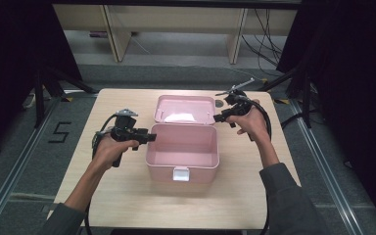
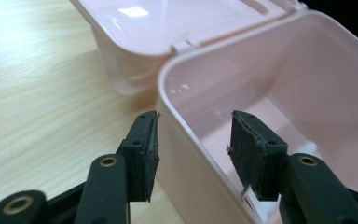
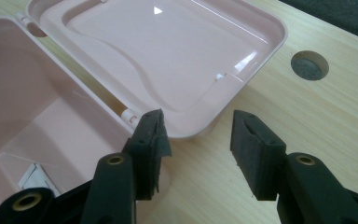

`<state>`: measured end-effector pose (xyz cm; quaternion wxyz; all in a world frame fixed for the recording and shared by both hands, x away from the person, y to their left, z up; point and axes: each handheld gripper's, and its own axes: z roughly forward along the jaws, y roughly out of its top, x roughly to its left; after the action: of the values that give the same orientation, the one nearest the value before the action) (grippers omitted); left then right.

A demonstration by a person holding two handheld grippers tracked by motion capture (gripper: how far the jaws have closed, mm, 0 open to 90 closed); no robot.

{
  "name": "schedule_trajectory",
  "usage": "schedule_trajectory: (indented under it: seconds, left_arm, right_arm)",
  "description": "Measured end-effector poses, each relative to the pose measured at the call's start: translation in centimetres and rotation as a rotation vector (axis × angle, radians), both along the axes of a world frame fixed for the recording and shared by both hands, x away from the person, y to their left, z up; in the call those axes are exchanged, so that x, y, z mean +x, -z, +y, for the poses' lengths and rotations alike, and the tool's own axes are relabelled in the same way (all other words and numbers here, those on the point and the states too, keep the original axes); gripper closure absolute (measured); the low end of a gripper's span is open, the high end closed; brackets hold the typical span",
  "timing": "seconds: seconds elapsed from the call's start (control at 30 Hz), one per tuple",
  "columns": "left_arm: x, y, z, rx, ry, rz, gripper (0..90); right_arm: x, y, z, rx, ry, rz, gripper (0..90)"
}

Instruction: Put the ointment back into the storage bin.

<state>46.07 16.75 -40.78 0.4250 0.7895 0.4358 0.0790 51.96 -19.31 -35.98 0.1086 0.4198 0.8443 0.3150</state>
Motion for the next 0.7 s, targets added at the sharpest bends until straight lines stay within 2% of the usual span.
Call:
schedule_trajectory:
  seconds: [0.07,0.13,0.2,0.23,0.33,0.37,0.4,0.43,0.47,0.5,0.6,0.7]
  left_arm:
    - [0.6,-0.1,-0.3,-0.009,-0.011,0.002,51.6]
    - [1.1,-0.1,-0.6,0.009,-0.013,0.004,52.2]
    - [1.5,-0.1,-0.9,0.019,-0.008,0.011,53.6]
    - [1.7,-0.1,-1.1,0.026,-0.009,0.009,54.3]
    - [2.2,0.1,-1.4,0.045,-0.014,0.018,55.4]
    - [2.4,0.3,-1.4,0.037,-0.014,0.025,55.9]
    - [2.6,0.3,-1.4,0.028,-0.016,0.023,57.2]
    - [2.8,0.4,-1.5,0.03,-0.019,0.023,58.9]
    - [2.8,0.4,-1.6,0.037,-0.019,0.022,60.1]
    - [2.9,0.6,-1.7,0.03,-0.02,0.011,61.2]
    - [3.3,0.9,-2.0,0.041,-0.017,0.018,64.2]
    - [3.3,1.1,-2.1,0.05,-0.012,0.019,71.1]
  right_arm:
    - [0.1,0.0,0.1,-0.004,0.009,-0.005,54.9]
    - [0.4,0.0,0.2,0.003,0.02,-0.001,55.0]
    - [0.7,0.0,0.1,-0.007,0.026,-0.02,55.0]
    - [0.8,0.0,0.2,0.001,0.046,-0.005,55.0]
    - [1.2,0.3,0.2,-0.003,0.065,-0.004,55.0]
    - [1.2,0.3,0.2,-0.006,0.089,0.018,55.0]
    - [1.5,0.6,0.0,-0.01,0.073,-0.007,55.0]
    - [1.5,0.6,0.2,-0.003,0.091,0.016,55.0]
    - [1.5,0.7,0.2,-0.005,0.101,0.019,54.9]
    - [1.6,0.7,0.2,-0.006,0.097,0.017,54.8]
    - [1.7,0.8,0.4,0.001,0.095,0.022,54.7]
    - [1.9,1.0,0.3,-0.01,0.071,-0.007,54.7]
